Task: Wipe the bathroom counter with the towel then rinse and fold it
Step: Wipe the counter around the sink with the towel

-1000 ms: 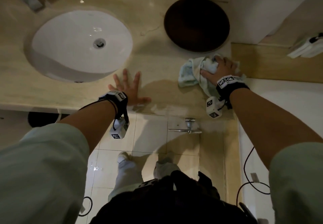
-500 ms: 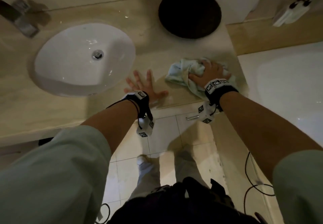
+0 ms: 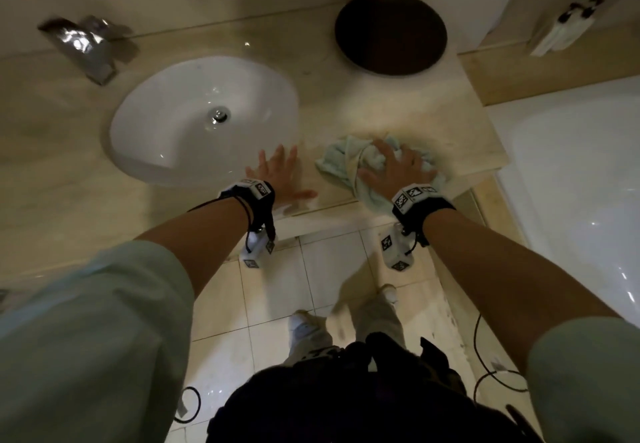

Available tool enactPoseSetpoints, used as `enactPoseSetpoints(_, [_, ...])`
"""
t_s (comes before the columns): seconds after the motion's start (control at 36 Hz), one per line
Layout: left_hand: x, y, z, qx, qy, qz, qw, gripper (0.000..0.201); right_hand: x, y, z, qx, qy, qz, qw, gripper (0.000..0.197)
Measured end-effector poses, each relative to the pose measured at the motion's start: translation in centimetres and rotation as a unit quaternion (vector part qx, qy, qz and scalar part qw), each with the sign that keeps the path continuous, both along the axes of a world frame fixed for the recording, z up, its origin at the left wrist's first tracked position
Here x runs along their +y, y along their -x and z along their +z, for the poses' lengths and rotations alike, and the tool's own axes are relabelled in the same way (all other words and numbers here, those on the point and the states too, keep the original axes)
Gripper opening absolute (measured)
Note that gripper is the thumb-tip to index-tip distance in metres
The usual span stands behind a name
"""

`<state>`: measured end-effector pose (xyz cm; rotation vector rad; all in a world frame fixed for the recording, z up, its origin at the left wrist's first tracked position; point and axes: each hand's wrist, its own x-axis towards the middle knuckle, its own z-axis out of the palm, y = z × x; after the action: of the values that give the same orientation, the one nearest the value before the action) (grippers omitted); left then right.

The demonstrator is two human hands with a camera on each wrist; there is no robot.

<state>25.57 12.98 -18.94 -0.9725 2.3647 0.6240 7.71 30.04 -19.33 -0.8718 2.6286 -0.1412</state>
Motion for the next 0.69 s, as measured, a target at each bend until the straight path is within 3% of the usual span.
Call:
enactPoseSetpoints(0.11, [-0.1,-1.6,-1.0,0.011,0.019,-0.053,0.998,0.106,-0.7,-1.1,-0.5,-0.003,-0.013,0.004,1.0,0.089])
enactPoseSetpoints(0.39, [-0.6,-1.7,-2.9,0.001,0.033,-0.07,0.997,0.103,-3.7,4.7,-1.0,-0.025,-0.01,0.089,0.996,0.074])
enactPoseSetpoints(0.69, [-0.7,-1.5,-3.6,0.001,0.038,-0.056,0.998,0.104,-10.2,8.9,0.5,-0.035,-0.037,0.062,0.997,0.077])
